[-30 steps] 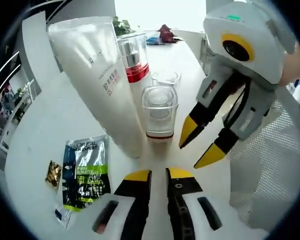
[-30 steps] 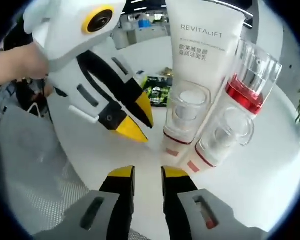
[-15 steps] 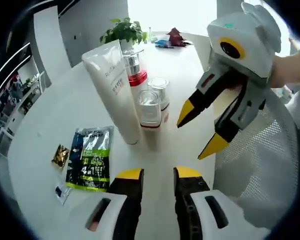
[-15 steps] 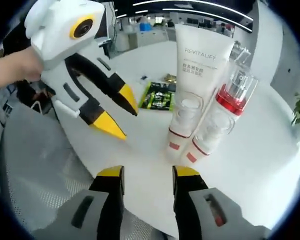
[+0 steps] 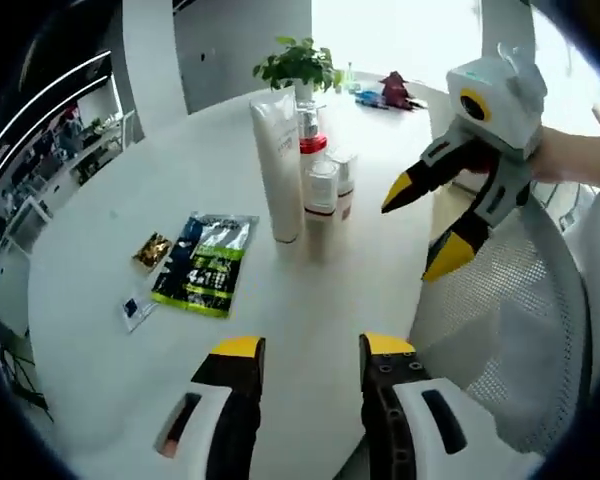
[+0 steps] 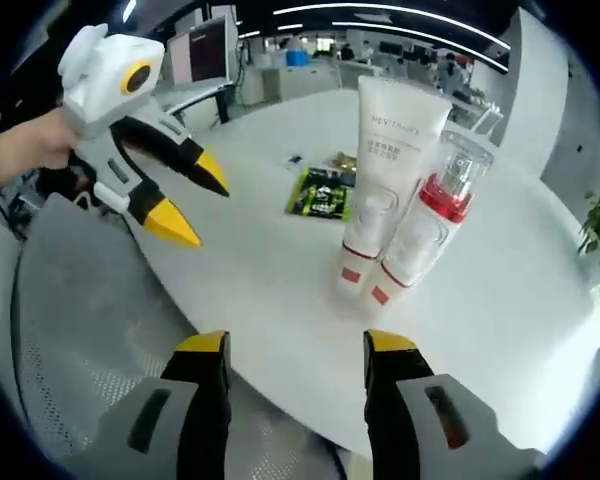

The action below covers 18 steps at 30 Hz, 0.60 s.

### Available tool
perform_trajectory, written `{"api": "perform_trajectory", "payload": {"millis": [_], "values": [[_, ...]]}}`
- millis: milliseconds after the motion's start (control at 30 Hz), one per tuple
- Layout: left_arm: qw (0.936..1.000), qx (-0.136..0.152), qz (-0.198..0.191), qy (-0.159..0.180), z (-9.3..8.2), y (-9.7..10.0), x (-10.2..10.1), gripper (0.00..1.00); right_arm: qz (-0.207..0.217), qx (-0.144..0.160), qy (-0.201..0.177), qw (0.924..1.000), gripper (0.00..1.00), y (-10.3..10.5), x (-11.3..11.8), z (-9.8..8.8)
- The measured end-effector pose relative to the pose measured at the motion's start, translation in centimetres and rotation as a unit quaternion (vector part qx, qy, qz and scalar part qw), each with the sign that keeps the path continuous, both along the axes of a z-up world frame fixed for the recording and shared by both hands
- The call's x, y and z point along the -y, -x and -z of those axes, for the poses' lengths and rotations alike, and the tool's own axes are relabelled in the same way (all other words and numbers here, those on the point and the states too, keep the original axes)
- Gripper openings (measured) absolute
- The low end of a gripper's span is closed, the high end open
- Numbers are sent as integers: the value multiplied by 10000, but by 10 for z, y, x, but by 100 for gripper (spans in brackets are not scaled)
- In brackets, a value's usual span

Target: Arrange the skincare products in the storage area until every visible bottle or jar stands upright without overlapping.

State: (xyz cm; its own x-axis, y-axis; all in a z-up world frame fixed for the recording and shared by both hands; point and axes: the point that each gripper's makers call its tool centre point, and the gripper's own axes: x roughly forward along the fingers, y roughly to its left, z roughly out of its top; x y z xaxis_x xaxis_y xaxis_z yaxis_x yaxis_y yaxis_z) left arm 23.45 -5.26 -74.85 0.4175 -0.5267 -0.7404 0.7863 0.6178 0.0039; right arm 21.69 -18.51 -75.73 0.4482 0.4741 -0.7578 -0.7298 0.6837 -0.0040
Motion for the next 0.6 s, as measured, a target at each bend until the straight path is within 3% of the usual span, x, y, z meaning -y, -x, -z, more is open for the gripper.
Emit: {"api": "perform_trajectory", "payload": {"millis": [333, 600], "values": [[9971, -28, -687, 331, -14, 11, -26, 47, 201, 31, -186, 9996, 62, 0, 9, -6], [9893, -67, -1339, 569, -19, 28, -57, 52, 153, -52, -427, 9990, 66, 3, 2, -10]]}}
